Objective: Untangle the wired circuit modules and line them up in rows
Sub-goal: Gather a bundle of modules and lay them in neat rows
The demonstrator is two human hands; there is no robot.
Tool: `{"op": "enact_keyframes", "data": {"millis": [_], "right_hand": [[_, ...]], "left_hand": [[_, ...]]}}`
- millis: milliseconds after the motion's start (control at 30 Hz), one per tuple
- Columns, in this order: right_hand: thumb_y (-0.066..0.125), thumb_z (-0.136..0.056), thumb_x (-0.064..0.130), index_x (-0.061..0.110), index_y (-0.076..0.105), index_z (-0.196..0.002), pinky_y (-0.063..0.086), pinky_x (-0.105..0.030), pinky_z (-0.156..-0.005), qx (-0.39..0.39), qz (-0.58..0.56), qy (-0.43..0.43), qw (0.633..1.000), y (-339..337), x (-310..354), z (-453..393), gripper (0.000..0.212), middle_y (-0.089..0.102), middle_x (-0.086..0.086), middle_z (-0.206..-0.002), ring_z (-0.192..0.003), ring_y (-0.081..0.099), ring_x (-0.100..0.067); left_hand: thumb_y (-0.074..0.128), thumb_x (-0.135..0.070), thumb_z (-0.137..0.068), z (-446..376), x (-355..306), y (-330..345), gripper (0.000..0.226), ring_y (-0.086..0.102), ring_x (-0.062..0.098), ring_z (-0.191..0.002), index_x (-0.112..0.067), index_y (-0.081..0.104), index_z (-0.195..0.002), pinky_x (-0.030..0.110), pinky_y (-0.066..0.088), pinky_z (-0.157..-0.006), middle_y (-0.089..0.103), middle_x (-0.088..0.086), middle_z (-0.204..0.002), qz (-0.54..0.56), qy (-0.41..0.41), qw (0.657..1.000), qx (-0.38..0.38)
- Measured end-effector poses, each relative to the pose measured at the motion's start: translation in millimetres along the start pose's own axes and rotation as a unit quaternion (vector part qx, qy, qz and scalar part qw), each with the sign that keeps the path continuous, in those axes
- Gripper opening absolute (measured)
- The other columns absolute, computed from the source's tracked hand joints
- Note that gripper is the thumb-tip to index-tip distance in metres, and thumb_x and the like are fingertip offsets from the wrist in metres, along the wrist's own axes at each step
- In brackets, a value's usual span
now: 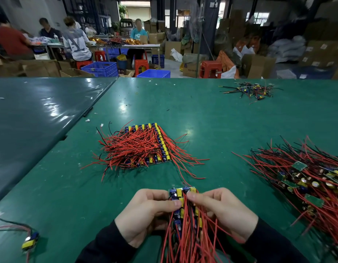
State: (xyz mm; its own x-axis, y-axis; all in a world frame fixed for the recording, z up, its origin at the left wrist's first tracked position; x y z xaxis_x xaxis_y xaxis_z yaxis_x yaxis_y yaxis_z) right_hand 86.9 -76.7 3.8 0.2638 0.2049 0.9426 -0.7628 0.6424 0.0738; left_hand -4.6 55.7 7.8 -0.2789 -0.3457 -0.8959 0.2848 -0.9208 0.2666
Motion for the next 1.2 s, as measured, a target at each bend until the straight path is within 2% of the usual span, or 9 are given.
{"op": "enact_keyframes", "data": {"millis": [67,133,267,400,500,700,833,1067,1200], "right_hand": [[0.072,-0.06,0.051,-0.003,0.068,-0.077,0.027,-0.031,-0.054,-0.021,0.042,-0.028,0.998,-3.9,4.3,0.6,0.056,0.049,-0.016,-0.071,-0.058,0.035,-0.022],[0.073,-0.062,0.045,-0.003,0.069,-0.076,0.022,-0.023,-0.05,-0.015,0.019,-0.047,0.999,-5.4,4.2,0.6,0.05,0.045,-0.012,-0.067,-0.053,0.032,-0.015],[0.071,-0.067,0.025,-0.006,0.072,-0.086,0.047,-0.017,-0.051,0.034,-0.077,-0.027,0.996,-2.4,-1.5,-1.2,0.037,0.069,-0.011,-0.069,-0.052,0.061,-0.01],[0.069,-0.069,0.02,-0.01,0.07,-0.092,0.056,-0.023,-0.062,0.041,-0.124,-0.014,0.991,-1.1,-4.1,-2.0,0.037,0.07,-0.024,-0.087,-0.062,0.067,-0.018],[0.071,-0.068,0.021,-0.015,0.066,-0.094,0.054,-0.026,-0.064,0.035,-0.11,-0.016,0.993,-1.0,-5.4,-2.0,0.046,0.068,-0.028,-0.09,-0.063,0.065,-0.021],[0.074,-0.062,0.03,-0.008,0.07,-0.086,0.049,-0.024,-0.059,0.007,-0.051,-0.031,0.998,-2.6,-4.4,-1.5,0.045,0.07,-0.022,-0.082,-0.061,0.061,-0.019],[0.072,-0.066,0.029,-0.004,0.073,-0.086,0.05,-0.019,-0.058,0.001,-0.03,-0.056,0.998,-2.9,-1.2,0.0,0.038,0.072,-0.02,-0.084,-0.064,0.063,-0.016],[0.077,-0.058,0.032,0.0,0.075,-0.083,0.049,-0.026,-0.064,-0.003,-0.029,-0.041,0.999,-2.1,-2.6,-0.4,0.041,0.07,-0.022,-0.085,-0.071,0.059,-0.022],[0.084,-0.05,0.031,0.003,0.075,-0.076,0.041,-0.038,-0.071,0.016,-0.002,-0.006,1.0,-2.3,-3.7,1.1,0.039,0.066,-0.023,-0.082,-0.075,0.052,-0.027]], "left_hand": [[0.073,-0.01,-0.061,2.2,-0.1,2.2,0.007,0.061,0.013,-0.051,-0.007,0.071,-0.067,0.019,0.046,-0.043,0.066,0.01,-0.068,0.006,-0.01,1.0,0.008],[0.075,-0.012,-0.058,2.2,1.3,3.0,0.023,0.062,0.014,-0.052,-0.007,0.07,-0.08,0.019,0.047,-0.043,0.068,0.012,-0.073,0.008,-0.019,1.0,-0.001],[0.074,-0.017,-0.063,2.0,0.9,5.5,0.024,0.06,0.011,-0.049,-0.006,0.064,-0.083,0.017,0.044,-0.04,0.066,0.009,-0.07,0.016,-0.005,1.0,-0.008],[0.07,-0.026,-0.071,2.0,1.2,4.5,0.027,0.058,0.012,-0.052,-0.003,0.064,-0.084,0.02,0.046,-0.041,0.062,0.01,-0.071,0.014,0.008,1.0,-0.01],[0.066,-0.024,-0.076,0.1,2.3,3.2,0.033,0.059,0.015,-0.056,0.003,0.063,-0.095,0.022,0.049,-0.043,0.063,0.015,-0.078,0.015,0.002,1.0,-0.008],[0.061,-0.016,-0.085,-4.0,5.4,3.0,0.007,0.055,0.01,-0.051,-0.008,0.062,-0.084,0.017,0.043,-0.04,0.061,0.006,-0.071,-0.012,0.036,0.999,-0.029],[0.066,-0.024,-0.075,-5.2,6.8,2.4,0.019,0.057,0.011,-0.049,-0.006,0.066,-0.08,0.018,0.043,-0.038,0.063,0.007,-0.066,-0.001,0.047,0.998,-0.043],[0.069,-0.027,-0.066,-6.5,9.3,0.2,0.029,0.06,0.017,-0.051,0.0,0.07,-0.079,0.023,0.051,-0.044,0.066,0.015,-0.072,0.014,0.044,0.997,-0.068],[0.072,-0.024,-0.062,-7.8,10.8,-2.4,0.044,0.066,0.025,-0.061,0.007,0.067,-0.093,0.029,0.056,-0.051,0.071,0.023,-0.083,0.034,0.036,0.994,-0.098]]}}
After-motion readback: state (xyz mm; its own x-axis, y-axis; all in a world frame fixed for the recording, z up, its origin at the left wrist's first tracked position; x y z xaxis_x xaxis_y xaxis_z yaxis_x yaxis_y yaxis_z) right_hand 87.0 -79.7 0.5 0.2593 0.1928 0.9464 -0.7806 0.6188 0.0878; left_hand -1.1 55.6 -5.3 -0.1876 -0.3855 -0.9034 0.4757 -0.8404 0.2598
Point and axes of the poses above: each hand's wrist, its own z-axis away from the middle knuckle, its own y-axis out of the palm, x = y × z, the point moved 3 cm from there along -z, towards the middle knuckle
